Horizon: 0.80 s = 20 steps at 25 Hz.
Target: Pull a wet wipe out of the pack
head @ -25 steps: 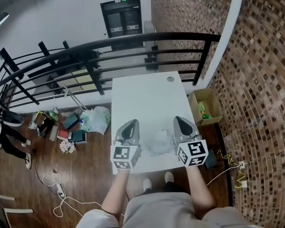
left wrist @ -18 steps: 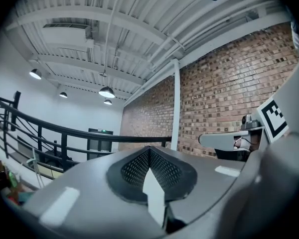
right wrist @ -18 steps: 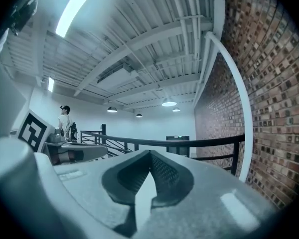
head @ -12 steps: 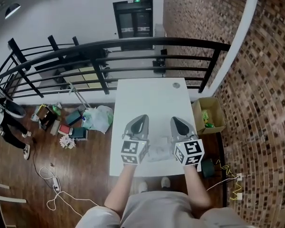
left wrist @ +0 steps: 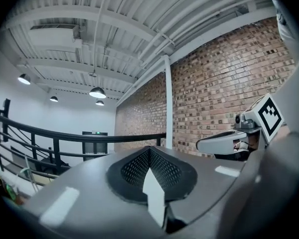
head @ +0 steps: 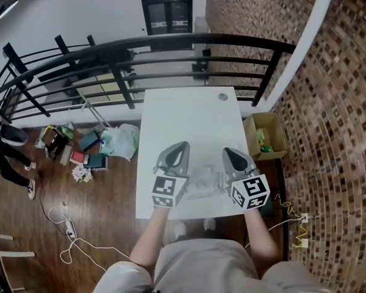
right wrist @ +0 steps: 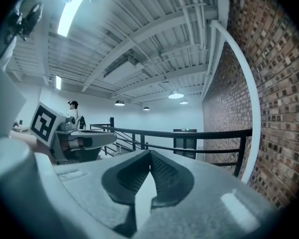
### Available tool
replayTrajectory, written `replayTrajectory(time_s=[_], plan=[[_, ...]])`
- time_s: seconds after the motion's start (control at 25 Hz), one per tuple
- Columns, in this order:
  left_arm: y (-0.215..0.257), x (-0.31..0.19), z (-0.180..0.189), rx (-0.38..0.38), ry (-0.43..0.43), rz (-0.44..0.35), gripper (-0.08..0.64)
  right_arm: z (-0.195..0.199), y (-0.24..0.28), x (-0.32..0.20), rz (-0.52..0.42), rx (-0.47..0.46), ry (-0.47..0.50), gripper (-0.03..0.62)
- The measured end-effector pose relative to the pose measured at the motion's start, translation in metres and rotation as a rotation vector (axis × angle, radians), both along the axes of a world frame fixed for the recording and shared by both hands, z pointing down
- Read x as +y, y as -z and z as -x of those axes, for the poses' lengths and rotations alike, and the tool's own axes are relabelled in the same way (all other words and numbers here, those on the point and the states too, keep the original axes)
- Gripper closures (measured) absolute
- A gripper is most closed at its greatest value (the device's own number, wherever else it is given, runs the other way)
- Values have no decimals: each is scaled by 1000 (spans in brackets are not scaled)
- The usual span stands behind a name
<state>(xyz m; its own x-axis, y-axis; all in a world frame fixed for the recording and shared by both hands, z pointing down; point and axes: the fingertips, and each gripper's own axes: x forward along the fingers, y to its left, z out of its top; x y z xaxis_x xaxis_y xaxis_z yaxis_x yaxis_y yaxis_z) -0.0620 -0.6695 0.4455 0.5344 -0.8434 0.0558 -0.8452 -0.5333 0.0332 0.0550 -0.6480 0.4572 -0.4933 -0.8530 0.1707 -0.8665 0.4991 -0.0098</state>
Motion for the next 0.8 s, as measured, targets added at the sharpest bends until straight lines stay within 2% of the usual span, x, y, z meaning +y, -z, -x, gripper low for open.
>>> replayTrajectory(time_s=[0.28,0.48,0.6,0.8], plan=[[-32,7,-12,-59,-79,49,545,-44,-39,12,68,194,121,601],[-53,15,-17,-83,-129,84,544,-58,-57,15,109,374,284,571],[-69,20,-20,-94,-155,105,545,-49,-65,15,130,442,411,548],[-100,29,-17,-114,-175,151,545,-11,-99,25,184,562,658,495]])
